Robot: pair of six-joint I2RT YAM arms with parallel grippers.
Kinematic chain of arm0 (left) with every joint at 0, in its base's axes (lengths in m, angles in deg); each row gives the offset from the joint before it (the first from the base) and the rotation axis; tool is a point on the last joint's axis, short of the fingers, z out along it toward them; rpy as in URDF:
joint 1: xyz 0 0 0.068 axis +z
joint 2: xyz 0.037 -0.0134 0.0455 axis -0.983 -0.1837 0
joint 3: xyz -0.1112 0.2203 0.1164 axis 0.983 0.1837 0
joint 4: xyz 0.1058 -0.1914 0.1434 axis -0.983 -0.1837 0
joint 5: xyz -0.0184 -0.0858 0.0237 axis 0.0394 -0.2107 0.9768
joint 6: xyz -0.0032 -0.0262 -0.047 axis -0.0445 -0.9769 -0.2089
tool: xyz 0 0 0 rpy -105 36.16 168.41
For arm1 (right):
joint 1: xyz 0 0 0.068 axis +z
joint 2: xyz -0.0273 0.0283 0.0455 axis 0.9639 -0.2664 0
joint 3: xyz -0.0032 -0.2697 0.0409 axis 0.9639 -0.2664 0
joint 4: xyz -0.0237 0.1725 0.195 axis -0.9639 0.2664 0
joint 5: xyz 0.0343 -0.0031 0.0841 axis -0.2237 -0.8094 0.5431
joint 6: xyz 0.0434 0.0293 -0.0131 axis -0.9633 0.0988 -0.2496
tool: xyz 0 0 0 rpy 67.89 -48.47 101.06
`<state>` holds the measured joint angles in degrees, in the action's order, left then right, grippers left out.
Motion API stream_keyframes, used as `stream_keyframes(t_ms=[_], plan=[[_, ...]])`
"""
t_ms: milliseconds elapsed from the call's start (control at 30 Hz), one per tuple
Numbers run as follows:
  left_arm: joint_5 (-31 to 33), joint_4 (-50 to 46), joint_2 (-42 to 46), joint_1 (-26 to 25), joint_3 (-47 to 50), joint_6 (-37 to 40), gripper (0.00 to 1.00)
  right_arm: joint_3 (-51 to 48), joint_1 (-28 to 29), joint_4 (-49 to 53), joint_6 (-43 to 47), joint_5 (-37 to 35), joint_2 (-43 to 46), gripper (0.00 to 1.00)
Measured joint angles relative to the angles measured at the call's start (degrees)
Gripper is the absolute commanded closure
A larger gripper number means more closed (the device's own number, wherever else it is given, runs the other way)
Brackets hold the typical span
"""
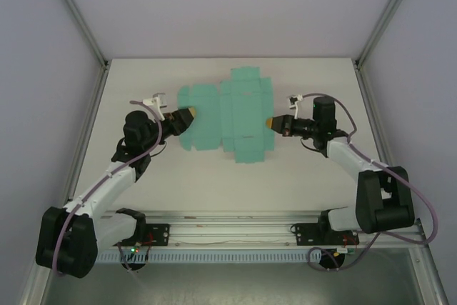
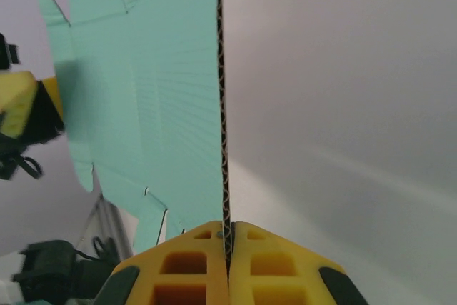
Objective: Assemble paper box
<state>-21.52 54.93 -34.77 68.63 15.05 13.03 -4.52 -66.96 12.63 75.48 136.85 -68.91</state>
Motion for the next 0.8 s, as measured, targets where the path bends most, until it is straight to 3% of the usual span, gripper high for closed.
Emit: stream_keyframes(t_ms=[167,333,633,800], plan=[[10.1,-11.5,1.2,0.0,-0.7,3.2,0.0,1.7,2.1,11.1,9.8,-6.3,-0.2,1.0],[16.5,-20.3,0.6,0.0,-2.3,6.0,0.0,8.0,8.0,21.8,19.9,-20.8,-4.6,0.99],[13.4,-23.8,-6.0,0.0,-7.0,7.6,0.0,16.4,17.9,24.9,37.4,-49.4,-14.1,0.99],[9.2,-24.0,-10.2,0.0,-10.3,7.6,0.0,16.9,24.6,20.8,50.8,-60.5,-16.8,1.0]])
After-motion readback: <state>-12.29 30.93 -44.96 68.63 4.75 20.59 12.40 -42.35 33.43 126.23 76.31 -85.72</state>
